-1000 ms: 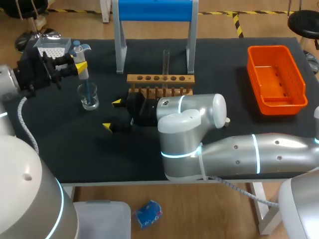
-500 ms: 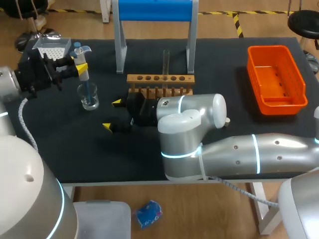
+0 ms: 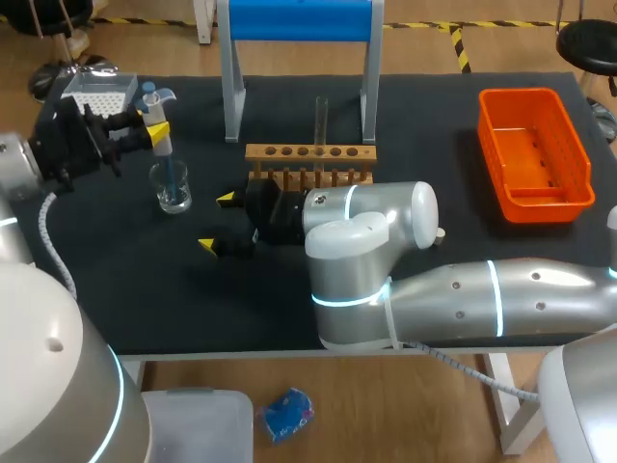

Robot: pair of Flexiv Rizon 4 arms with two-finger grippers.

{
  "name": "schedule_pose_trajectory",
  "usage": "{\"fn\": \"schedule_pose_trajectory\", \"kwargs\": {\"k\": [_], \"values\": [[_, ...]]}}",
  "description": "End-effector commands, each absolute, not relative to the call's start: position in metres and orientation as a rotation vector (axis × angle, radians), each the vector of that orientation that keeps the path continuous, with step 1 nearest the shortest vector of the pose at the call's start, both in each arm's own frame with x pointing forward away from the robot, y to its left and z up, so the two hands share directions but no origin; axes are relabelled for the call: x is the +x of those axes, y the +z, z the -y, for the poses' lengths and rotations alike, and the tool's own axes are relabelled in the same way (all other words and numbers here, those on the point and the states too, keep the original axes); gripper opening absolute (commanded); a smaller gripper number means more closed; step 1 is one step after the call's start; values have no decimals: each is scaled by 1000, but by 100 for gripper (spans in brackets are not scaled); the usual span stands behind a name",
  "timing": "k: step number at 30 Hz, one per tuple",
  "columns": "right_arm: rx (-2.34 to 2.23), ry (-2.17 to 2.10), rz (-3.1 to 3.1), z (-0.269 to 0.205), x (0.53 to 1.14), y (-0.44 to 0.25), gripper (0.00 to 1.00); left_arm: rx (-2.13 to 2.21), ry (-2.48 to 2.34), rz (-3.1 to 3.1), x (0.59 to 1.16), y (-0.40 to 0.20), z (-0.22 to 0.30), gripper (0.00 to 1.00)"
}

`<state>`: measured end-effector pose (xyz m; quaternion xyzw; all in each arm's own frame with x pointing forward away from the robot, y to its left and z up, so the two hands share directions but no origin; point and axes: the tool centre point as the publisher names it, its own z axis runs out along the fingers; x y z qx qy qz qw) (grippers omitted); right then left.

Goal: Invert the test tube, pick up the pipette, mount the tip to pipette, aspirate from beaker and dispense into the tube, eject the tip, return the pipette, and cap with the stopper.

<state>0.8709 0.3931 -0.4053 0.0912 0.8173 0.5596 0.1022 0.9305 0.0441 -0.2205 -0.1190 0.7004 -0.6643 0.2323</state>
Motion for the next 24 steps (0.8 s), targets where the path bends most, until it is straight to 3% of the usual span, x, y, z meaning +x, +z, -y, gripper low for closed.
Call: {"fn": "schedule_pose_trajectory", "kwargs": {"k": [1, 16, 24], "values": [[271, 1654, -2409, -395, 871, -407, 100, -332, -1819, -1923, 929, -219, -43, 0], [271, 1654, -2409, -395, 871, -407, 100, -332, -1819, -1923, 929, -219, -43, 0], [132, 1628, -2498, -375, 847, -367, 100, -332, -1819, -1923, 929, -219, -43, 0]]}}
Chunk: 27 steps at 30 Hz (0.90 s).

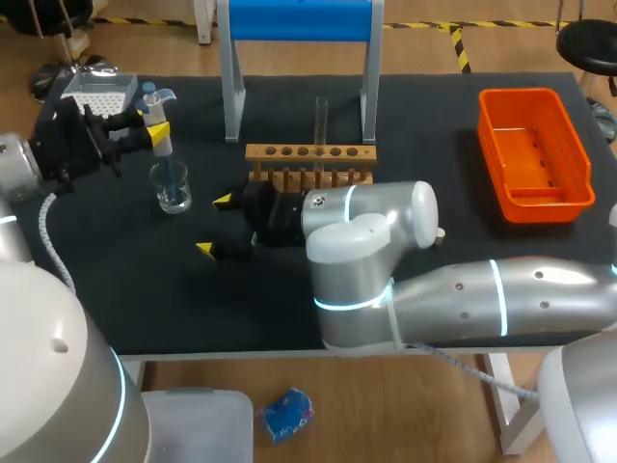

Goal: Invert the test tube, pick up the pipette, mount the tip to pipette, aspirate from beaker and dispense into the tube, eject the tip, return the pipette, and cap with the stopper.

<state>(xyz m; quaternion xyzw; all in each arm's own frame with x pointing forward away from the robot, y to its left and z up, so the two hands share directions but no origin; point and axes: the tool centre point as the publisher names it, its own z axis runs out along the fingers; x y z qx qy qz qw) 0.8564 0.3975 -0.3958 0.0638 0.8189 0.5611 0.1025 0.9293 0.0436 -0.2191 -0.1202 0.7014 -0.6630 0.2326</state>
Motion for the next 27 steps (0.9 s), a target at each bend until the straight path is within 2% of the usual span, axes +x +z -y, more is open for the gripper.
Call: {"fn": "schedule_pose_trajectory", "kwargs": {"k": [1, 15, 27], "values": [[113, 1624, -2506, -372, 847, -362, 100, -332, -1819, -1923, 929, -219, -43, 0], [-140, 1665, -2540, -333, 824, -275, 100, -332, -1819, -1923, 929, -219, -43, 0], [-319, 1770, -2532, -319, 837, -222, 100, -332, -1819, -1923, 929, -219, -43, 0]]}}
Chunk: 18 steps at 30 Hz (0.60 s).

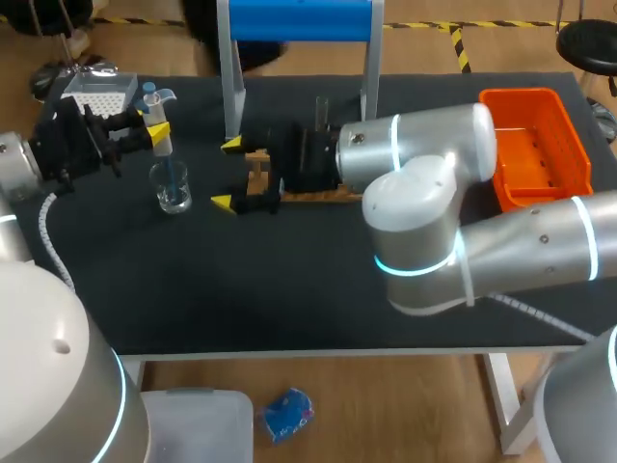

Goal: Invert the test tube, pick up the pipette, mount the tip to pipette, aspirate from beaker and dispense into the tube, eject the tip, return the pipette, and cap with the stopper.

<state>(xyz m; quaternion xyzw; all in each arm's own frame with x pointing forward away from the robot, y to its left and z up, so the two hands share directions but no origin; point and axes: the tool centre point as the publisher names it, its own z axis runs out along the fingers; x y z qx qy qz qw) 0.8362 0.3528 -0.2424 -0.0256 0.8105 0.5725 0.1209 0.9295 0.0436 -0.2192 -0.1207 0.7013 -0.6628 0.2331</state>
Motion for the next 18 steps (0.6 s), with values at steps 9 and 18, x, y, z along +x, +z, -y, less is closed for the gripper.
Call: {"fn": "schedule_pose_trajectory", "kwargs": {"k": [9, 18], "values": [[-461, 1873, -2507, -326, 852, -186, 100, -332, -1819, -1923, 929, -219, -43, 0], [-560, 1979, -2498, -343, 859, -153, 90, -332, -1819, -1923, 929, -219, -43, 0]]}}
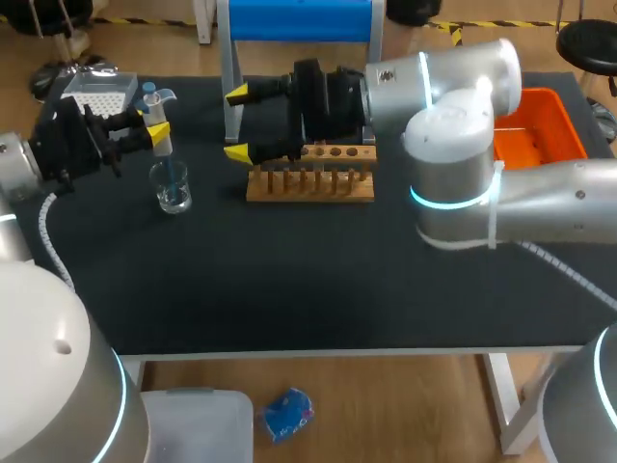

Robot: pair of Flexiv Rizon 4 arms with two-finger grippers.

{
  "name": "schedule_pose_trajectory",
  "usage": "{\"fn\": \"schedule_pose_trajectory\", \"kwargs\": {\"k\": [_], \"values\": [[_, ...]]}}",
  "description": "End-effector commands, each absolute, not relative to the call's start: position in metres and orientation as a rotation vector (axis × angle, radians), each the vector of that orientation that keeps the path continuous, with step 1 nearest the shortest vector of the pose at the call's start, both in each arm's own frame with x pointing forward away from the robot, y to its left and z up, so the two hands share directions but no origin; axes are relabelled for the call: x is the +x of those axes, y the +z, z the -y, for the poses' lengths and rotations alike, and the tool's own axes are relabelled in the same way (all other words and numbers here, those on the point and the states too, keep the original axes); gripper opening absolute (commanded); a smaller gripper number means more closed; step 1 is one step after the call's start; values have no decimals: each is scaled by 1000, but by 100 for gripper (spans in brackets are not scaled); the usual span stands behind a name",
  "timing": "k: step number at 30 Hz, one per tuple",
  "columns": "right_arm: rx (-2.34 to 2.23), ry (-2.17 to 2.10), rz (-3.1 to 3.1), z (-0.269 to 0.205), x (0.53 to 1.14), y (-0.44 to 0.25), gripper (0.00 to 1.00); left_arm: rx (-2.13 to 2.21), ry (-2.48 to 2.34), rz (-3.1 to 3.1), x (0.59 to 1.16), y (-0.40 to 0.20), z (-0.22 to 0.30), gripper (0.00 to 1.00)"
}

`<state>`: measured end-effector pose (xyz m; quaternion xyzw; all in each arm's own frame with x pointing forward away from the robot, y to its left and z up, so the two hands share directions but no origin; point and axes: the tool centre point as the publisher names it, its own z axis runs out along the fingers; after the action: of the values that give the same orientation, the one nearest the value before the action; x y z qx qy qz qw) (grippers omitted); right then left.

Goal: Invert the test tube, pick up the pipette, mount the tip to pipette, aspirate from beaker and dispense into the tube, eject the tip, return the pipette, and cap with the stopper.

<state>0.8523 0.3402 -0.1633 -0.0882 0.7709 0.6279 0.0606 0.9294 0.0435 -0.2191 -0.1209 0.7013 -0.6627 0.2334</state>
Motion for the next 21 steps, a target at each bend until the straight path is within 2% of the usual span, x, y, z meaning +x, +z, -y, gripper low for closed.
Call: {"fn": "schedule_pose_trajectory", "kwargs": {"k": [1, 3, 4, 12, 21], "values": [[-569, 1989, -2500, -346, 859, -150, 64, -332, -1819, -1923, 929, -219, -43, 0], [-587, 2013, -2500, -351, 859, -145, 24, -332, -1819, -1923, 929, -219, -43, 0], [-593, 2022, -2504, -354, 859, -142, 0, -332, -1819, -1923, 929, -219, -43, 0], [-609, 2197, -2487, -378, 861, -120, 0, -332, -1819, -1923, 929, -219, -43, 0], [-609, 2197, -2487, -378, 861, -120, 0, -332, -1819, -1923, 929, -219, -43, 0]]}}
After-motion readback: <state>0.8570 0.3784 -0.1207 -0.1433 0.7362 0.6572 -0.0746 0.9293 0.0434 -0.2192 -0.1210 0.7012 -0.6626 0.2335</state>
